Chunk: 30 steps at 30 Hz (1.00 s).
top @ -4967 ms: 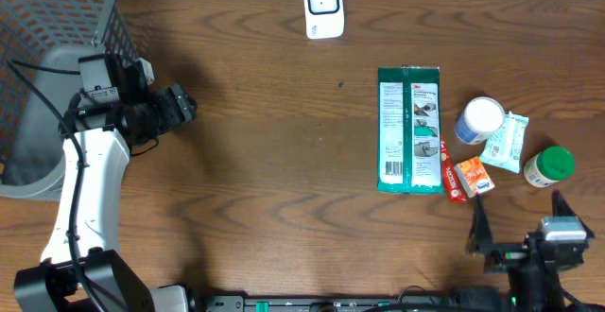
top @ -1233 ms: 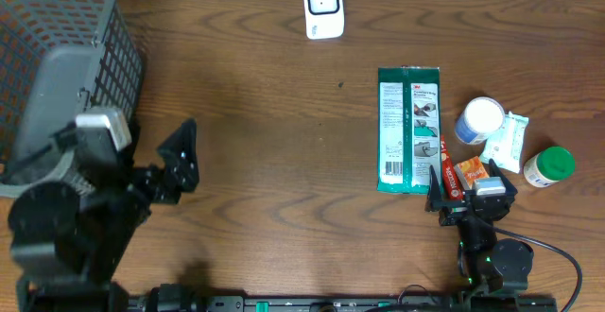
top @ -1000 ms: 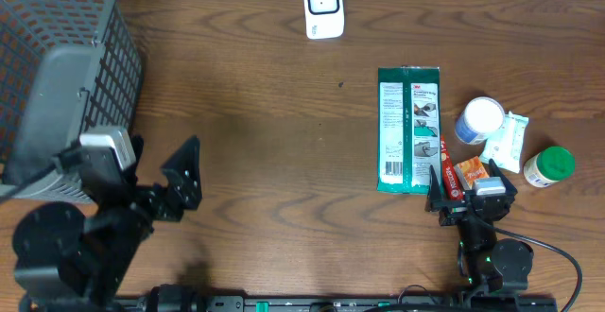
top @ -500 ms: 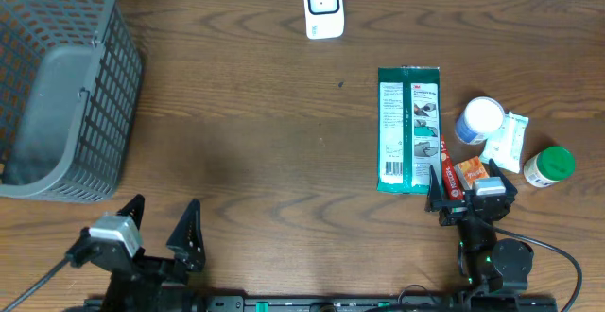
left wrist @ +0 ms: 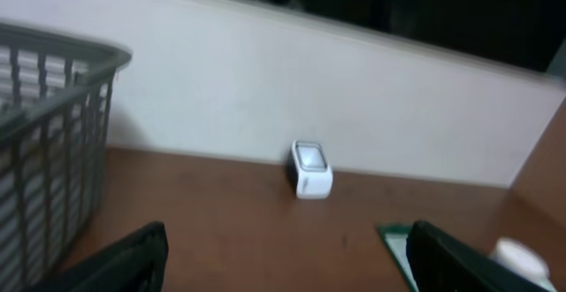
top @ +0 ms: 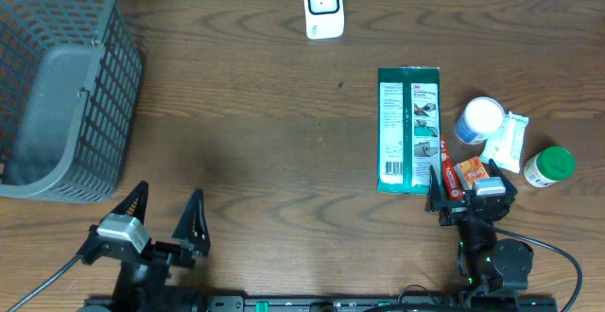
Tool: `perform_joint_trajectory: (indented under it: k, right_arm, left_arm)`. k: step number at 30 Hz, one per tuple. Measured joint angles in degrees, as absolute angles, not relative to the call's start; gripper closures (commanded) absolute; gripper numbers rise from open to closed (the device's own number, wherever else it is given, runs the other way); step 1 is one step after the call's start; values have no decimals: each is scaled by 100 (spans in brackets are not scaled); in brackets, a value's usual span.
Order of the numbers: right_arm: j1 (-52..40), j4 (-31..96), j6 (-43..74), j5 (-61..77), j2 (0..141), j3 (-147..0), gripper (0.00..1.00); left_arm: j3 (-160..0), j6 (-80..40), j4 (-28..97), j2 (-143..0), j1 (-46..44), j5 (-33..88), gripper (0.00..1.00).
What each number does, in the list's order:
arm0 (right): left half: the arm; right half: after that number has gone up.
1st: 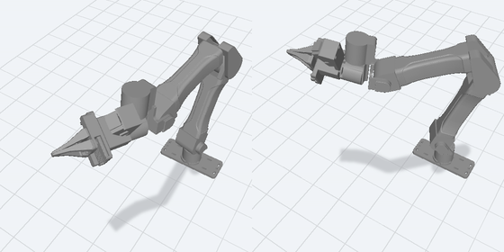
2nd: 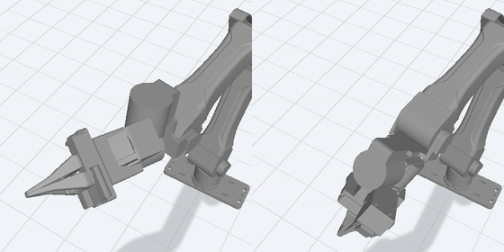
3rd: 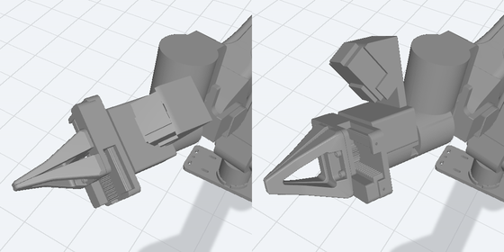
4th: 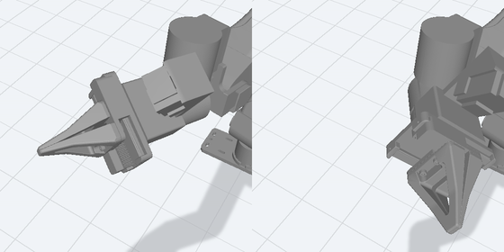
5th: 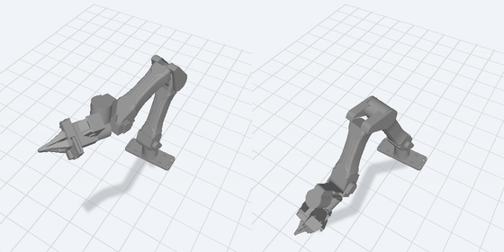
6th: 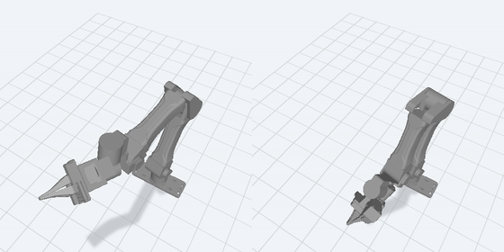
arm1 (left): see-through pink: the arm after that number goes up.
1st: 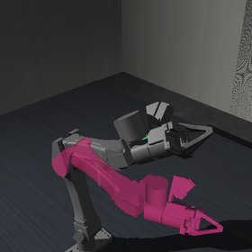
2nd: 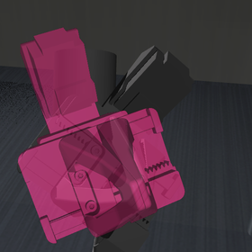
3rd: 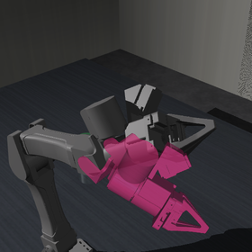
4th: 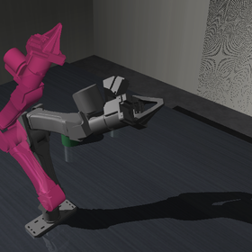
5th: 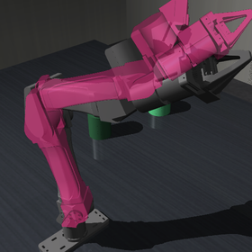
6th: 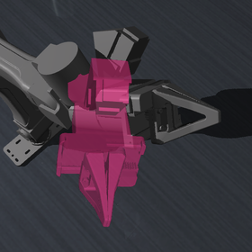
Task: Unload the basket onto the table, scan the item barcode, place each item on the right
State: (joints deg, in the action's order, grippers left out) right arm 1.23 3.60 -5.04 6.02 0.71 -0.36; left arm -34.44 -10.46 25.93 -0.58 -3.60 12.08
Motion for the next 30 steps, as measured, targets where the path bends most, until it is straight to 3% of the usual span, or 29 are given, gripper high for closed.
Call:
perform_joint_trajectory:
  k: [13,30]
  right_arm:
    - [123,362,-504,602,69,-36,1]
    - [123,360,-504,602,69,-36,1]
  left_arm:
    - [-1393,-1048,-3183,-58,-508,78,13]
    - [-89,-1048,-3638,-58,-508,-635,13]
